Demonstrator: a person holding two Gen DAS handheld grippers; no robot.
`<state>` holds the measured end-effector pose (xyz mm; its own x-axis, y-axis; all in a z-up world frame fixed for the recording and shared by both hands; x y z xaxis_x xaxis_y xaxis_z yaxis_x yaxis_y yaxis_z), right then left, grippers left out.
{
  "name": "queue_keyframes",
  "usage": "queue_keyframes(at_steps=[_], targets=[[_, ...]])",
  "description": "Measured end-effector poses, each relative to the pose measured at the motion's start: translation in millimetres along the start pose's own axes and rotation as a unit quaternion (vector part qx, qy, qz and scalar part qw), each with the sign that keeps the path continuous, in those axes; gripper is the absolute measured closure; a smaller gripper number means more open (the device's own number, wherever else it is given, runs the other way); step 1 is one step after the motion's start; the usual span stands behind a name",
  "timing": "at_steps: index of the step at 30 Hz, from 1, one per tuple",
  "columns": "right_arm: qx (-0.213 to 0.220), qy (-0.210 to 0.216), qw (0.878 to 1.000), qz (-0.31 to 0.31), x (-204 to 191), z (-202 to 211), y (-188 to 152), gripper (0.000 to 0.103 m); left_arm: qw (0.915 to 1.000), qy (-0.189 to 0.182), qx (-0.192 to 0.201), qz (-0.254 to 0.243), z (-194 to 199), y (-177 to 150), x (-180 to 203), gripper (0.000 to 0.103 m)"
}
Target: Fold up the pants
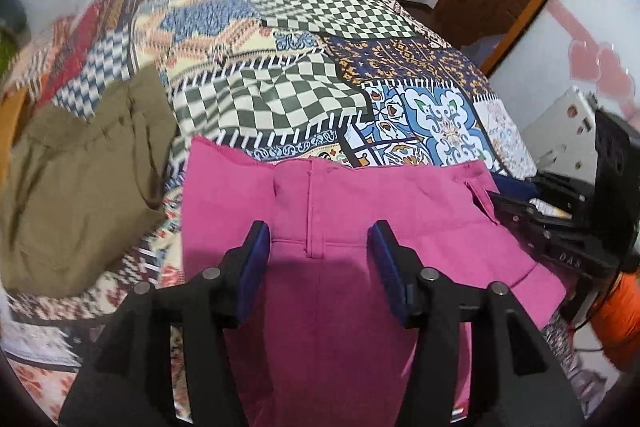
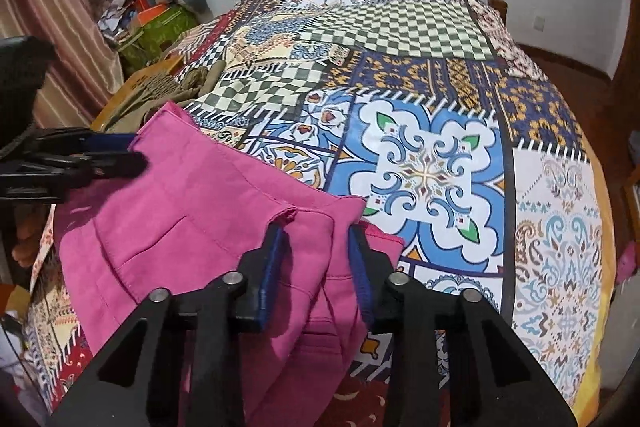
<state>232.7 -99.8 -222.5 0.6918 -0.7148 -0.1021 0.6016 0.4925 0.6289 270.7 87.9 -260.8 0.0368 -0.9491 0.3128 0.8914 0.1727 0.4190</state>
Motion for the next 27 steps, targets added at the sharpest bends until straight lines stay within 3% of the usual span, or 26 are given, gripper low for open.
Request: queue_keyframes(at_steps=[5,11,15,19,27], targets=[[0.010,-0.002,1.000,-0.003,3.9,3.8,0.6,0.086,0.9995,0.006,0.028,-0.016,9.1,-3.9,4.9,0.065],[0.040,-0.016,0.999,0.002,-0.1,18.6,6.6,0.090,0.9970,0.026,0.056,-0.047,24.8,-7.0,15.3,0.078],[0.043,-0.029,0.998,0.024,-6.3,21.2,12.2,0.090,0.9956,0.013,0.085,-0.037,41.8,-5.3,16.7,0.080],[0.023,-0.042,0.998,0.043,-11.7,21.6,12.2,0.086,0.9943,0.031,0.087,-0.053,39.4,-7.3,21.7,0.080],[0.031,-0.025,0.998,0.038,-10.7,36.1,10.4,0.085,0.9950,0.044,0.074,-0.049,25.8,-12.5,14.6,0.080]])
Point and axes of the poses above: each gripper's, at about its wrist camera, not at the fingertips, and z roughly against the way its jaws point, x to its right, y to its top, the point moved 1 cm from there along -z, roughly the way its jaws point, and after that the axes turned 10 degrees about z, right-handed, at the moved point
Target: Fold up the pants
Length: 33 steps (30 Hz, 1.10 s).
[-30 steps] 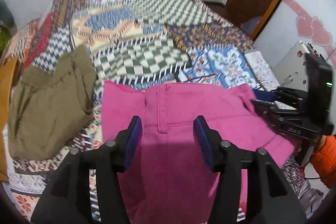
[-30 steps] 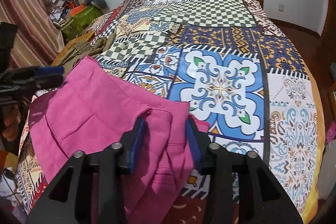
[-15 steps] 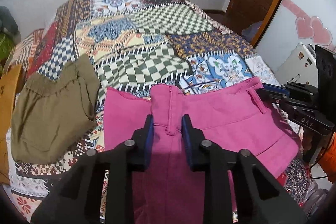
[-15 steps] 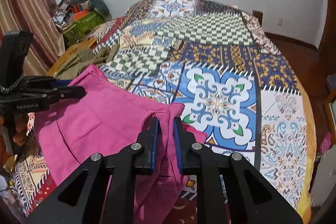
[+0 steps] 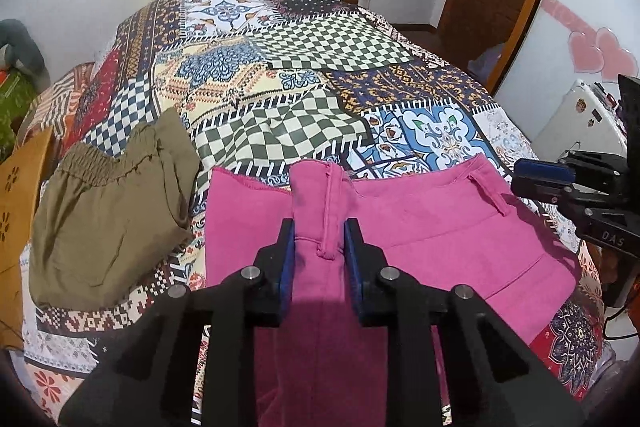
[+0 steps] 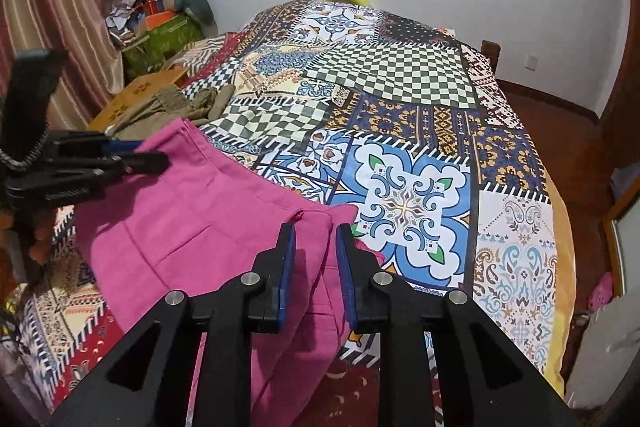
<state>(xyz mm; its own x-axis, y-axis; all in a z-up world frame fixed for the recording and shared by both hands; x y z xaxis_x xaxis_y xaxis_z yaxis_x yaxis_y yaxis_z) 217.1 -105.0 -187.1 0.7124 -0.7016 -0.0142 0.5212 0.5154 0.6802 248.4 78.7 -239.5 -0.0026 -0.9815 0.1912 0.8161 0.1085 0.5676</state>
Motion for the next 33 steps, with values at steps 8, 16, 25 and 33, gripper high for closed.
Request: queue_keyframes(at_steps=[8,16,25,33], targets=[[-0.015,0.016,0.999,-0.027,6.6,-27.7,-4.7,0.085,1.0000,0.004,-0.007,-0.003,-5.5,-4.2,-1.3,0.079],[-0.019,0.009,1.000,-0.010,-1.0,-31.1,-5.6,0.094,1.0000,-0.001,-0.007,0.005,-6.5,-4.3,-3.7,0.079],[0.073,-0.019,0.997,0.026,-9.4,6.6,18.5,0.098,1.0000,-0.006,0.001,0.006,0.6,-3.3,-4.0,0.079],[0.062,-0.048,0.996,0.032,2.1,-13.6,22.8,0.099,0.9989,-0.021,0.021,0.036,7.2,6.6,-13.2,0.079]])
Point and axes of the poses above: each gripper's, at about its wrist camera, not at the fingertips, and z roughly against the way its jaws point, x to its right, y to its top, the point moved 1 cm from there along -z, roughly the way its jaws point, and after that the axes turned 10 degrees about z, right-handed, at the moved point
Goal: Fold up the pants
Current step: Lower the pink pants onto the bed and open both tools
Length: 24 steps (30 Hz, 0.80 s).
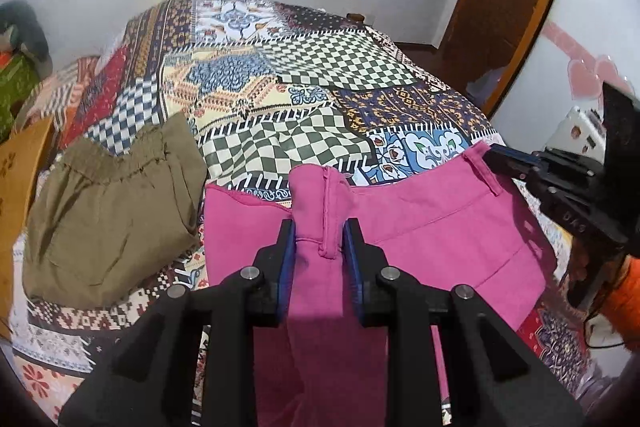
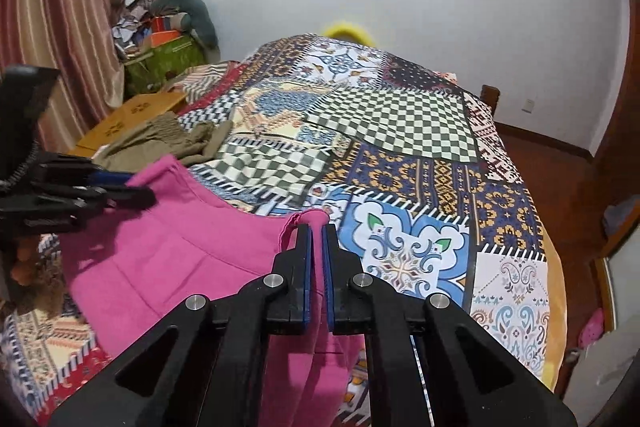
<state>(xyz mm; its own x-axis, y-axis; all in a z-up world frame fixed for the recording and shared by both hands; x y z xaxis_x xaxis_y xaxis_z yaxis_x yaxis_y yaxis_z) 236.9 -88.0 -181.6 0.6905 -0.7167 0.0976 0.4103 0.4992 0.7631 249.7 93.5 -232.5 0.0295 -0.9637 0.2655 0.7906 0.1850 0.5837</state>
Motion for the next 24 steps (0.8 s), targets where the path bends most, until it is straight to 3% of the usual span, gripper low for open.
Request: queue_keyframes(at_steps=[3,6,11,15,17,24], targets=[[-0.013,-0.008,1.000,-0.003,6.7,-13.1,-2.5,0.099,0.9994,0.033,-0.003,0.006,-11.4,0.6,-9.7,0.080],[-0.037,-0.010,0.999,-0.003,10.8,-28.7,-8.0,0.099,0.9990,0.014,-0.025,0.036,-21.4,-0.1,-24.0,0.080],[-0.091,0.007,0.996,-0.002,11.4,-49.0,-14.4,0.099,0.9993,0.024,-0.023,0.017,-19.7,1.2,-20.0,0.080],[-0.097,0.009,0.995,-0.011,17.3,-40.1,-11.3,0.090,0.9989,0.041,-0.021,0.002,-16.5,2.6,-16.6,0.080],[-0.095,-0.007,0.995,-0.018,21.3,-28.7,-10.0,0.079,0.9989,0.043,-0.018,0.007,-10.7,3.6,-17.3,0.080],[-0.073,-0.017,0.997,-0.016,19.9,14.3,-7.3,0.076,0.9978,0.064,0.000,0.018,27.7,7.7,-19.9,0.080]])
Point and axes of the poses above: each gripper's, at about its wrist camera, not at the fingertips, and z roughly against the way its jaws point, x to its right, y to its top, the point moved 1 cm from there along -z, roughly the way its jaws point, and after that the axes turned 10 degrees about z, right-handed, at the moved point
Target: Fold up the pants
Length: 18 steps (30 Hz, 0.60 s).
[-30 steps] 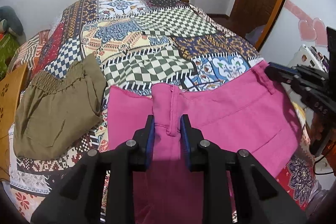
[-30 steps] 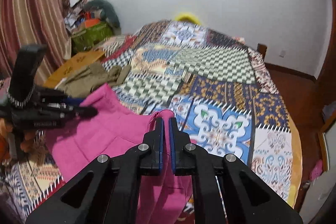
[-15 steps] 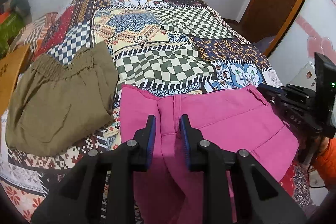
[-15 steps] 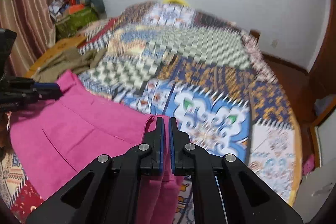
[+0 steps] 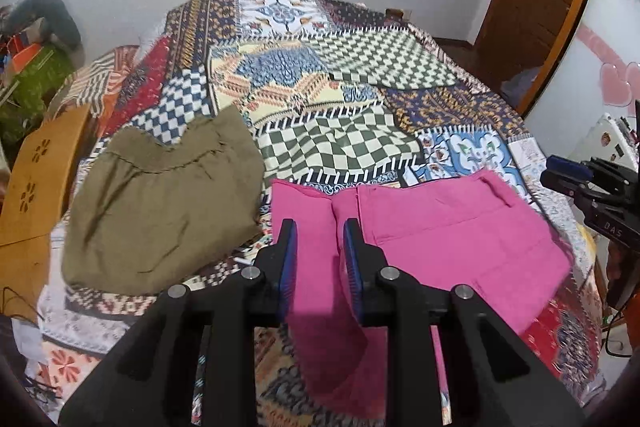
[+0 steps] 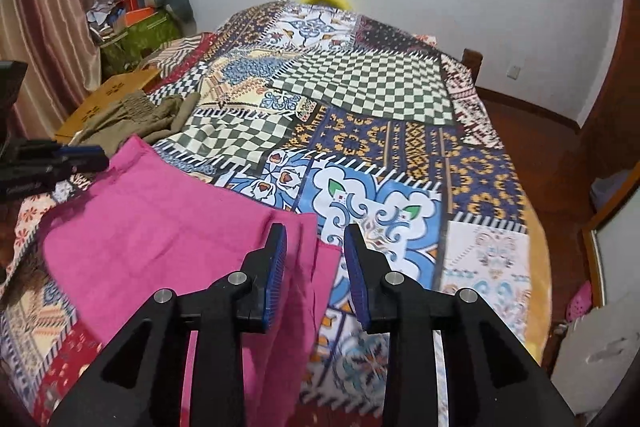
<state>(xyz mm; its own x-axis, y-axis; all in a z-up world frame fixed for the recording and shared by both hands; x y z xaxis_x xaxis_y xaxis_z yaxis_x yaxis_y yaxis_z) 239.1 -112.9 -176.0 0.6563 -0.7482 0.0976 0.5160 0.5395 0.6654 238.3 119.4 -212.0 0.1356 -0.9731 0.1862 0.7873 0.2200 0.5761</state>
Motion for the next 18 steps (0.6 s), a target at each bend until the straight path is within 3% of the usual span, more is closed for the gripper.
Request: queue_keyframes(at_steps=[8,18], targets=[[0.008,-0.003,1.000,-0.009,-2.1,35.2,-6.6,0.076,0.9999,-0.003,-0.013,0.003,47.2,-19.6,-14.0,0.080],[-0.007,0.002,1.000,-0.018,-11.0,53.5,-17.5,0.075,0.9971,-0.018,-0.073,-0.001,48.4,-74.3,-18.9,0.080]])
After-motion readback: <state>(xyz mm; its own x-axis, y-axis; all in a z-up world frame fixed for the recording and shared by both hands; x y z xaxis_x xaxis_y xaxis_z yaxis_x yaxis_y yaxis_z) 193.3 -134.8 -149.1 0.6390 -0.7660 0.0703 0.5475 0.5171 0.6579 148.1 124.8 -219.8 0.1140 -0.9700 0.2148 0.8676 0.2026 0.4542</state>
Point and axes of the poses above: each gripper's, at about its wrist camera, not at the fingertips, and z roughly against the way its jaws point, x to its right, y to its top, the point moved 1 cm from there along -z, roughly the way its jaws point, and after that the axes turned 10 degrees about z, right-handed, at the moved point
